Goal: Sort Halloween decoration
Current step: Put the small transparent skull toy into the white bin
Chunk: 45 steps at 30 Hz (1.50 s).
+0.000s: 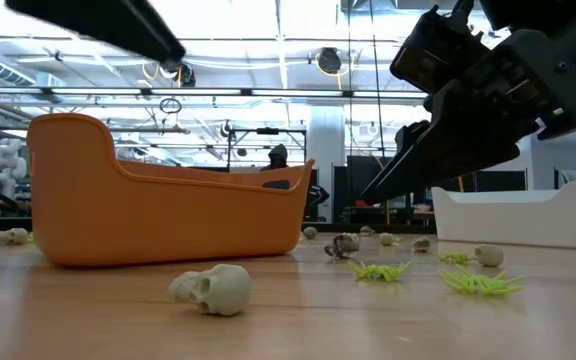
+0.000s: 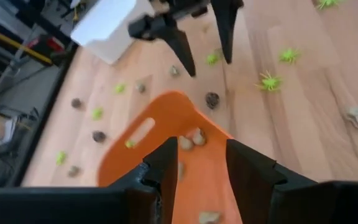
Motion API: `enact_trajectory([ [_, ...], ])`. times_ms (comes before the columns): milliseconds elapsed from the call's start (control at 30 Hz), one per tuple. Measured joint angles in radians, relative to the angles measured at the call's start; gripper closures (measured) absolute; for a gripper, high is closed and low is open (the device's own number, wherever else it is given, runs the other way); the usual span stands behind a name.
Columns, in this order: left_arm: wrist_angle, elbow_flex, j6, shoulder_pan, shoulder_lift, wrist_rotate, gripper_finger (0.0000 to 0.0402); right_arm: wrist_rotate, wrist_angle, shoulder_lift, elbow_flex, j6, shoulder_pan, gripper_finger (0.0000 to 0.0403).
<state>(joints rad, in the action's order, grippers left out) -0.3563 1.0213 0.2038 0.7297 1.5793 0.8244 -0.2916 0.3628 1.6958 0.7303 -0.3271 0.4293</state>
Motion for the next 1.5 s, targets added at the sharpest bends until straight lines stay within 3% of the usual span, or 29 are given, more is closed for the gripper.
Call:
enact_trajectory([
  [267, 0.053, -0.029, -0.160, -0.111, -0.124, -0.069, 0.0290, 0.004, 0.022, 0.039, 0.000, 0.014, 0.002, 0.0181],
  [500, 0.331, -0.170, -0.266, -0.212, -0.162, -0.255, 0.0290, -0.057, 0.107, 0.132, 0.000, 0.035, 0.002, 0.0181],
  [800, 0.361, -0.177, -0.255, -0.251, -0.165, -0.264, 0.0290, -0.026, 0.167, 0.140, 0.000, 0.107, -0.030, 0.0180],
  [933, 0.380, -0.177, -0.254, -0.253, -0.165, -0.264, 0.0290, 0.034, 0.211, 0.184, 0.000, 0.122, -0.047, 0.0180],
  [1100, 0.375, -0.177, -0.237, -0.251, -0.165, -0.265, 0.0290, 0.031, 0.299, 0.244, 0.000, 0.130, -0.050, 0.0183],
  [1233, 0.369, -0.177, -0.236, -0.243, -0.165, -0.265, 0.0290, 0.031, 0.305, 0.255, 0.001, 0.130, -0.055, 0.0211],
  [1500, 0.370, -0.177, -0.223, -0.243, -0.165, -0.271, 0.0290, 0.031, 0.296, 0.257, 0.001, 0.138, -0.068, 0.0311],
])
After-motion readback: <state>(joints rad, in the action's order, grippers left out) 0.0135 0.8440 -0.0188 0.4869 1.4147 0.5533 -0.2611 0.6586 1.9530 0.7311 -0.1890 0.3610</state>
